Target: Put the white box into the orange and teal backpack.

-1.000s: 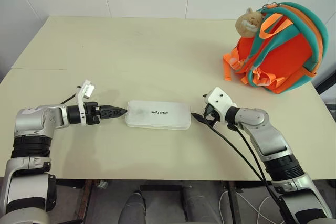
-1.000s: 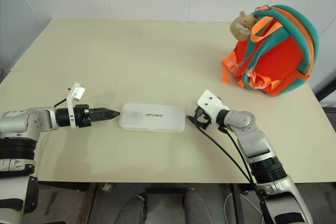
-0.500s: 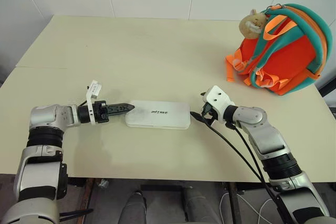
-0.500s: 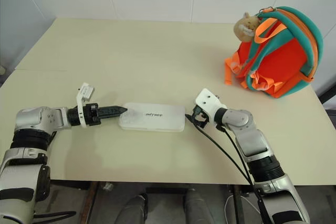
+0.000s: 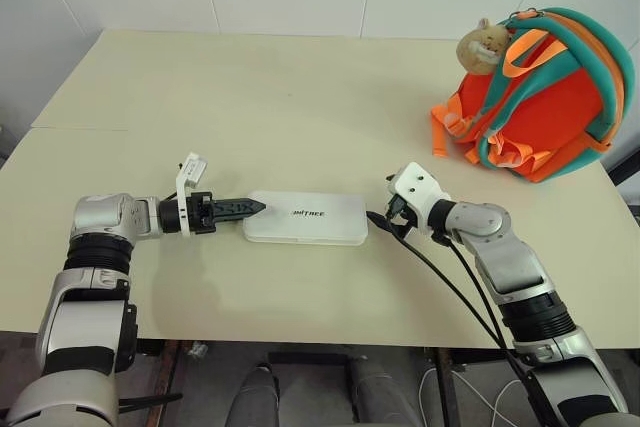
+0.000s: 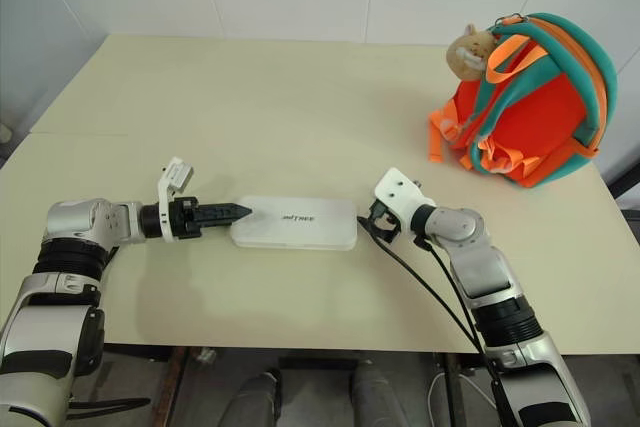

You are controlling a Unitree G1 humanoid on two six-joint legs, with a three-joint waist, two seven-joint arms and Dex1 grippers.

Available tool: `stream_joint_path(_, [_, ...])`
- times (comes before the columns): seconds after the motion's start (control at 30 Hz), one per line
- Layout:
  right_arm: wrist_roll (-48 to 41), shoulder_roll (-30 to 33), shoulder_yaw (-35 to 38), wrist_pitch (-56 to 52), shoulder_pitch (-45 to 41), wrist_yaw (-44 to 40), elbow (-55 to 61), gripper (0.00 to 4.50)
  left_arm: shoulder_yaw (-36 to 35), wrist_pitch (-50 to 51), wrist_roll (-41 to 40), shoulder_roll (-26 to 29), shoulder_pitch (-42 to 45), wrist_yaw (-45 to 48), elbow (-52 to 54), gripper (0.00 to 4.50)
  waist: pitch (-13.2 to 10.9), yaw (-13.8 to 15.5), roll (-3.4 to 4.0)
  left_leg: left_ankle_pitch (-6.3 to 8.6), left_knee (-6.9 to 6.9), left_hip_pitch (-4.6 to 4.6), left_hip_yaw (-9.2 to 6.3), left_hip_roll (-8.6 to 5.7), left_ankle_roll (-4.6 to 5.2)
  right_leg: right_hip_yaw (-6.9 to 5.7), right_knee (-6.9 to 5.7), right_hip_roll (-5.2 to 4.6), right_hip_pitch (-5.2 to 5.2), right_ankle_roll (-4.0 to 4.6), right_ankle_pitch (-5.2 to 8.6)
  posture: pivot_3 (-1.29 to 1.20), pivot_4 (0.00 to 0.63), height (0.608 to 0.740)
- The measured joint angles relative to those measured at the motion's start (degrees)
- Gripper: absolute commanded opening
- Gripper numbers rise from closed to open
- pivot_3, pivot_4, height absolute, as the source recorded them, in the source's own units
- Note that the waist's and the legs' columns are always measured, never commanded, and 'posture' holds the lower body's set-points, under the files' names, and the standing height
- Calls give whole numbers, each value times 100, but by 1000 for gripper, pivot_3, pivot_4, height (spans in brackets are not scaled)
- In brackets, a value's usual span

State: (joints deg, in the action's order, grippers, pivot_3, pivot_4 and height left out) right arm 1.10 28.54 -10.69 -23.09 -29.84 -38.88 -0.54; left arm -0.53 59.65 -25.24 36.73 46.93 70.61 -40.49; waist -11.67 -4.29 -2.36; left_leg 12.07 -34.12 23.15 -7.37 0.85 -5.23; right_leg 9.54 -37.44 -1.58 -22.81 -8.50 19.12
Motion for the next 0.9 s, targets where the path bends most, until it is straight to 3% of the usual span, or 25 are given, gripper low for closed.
stream_joint_path(0.17, [4,13,83,-2,31,18,0,4500,151,-76,118,-24,-90,8,125,2109,0,-8,0,1,3,0,0,1,-1,0,4,0,0,0,0,0,150,740])
stream_joint_path(0.23, [4,21,166,-2,30,20,1,4500,121,-34,100,-61,-101,53,123,1737,0,6,0,1,3,0,-1,0,-1,-2,5,0,2,0,0,0,150,740])
stream_joint_path(0.9, [119,-46,321,-165,88,95,53,4500,-563,165,-87,-461,-222,-146,175,1435,0,100,-1,1,-5,-7,-3,1,-2,-6,6,-1,15,-2,-1,0,150,740])
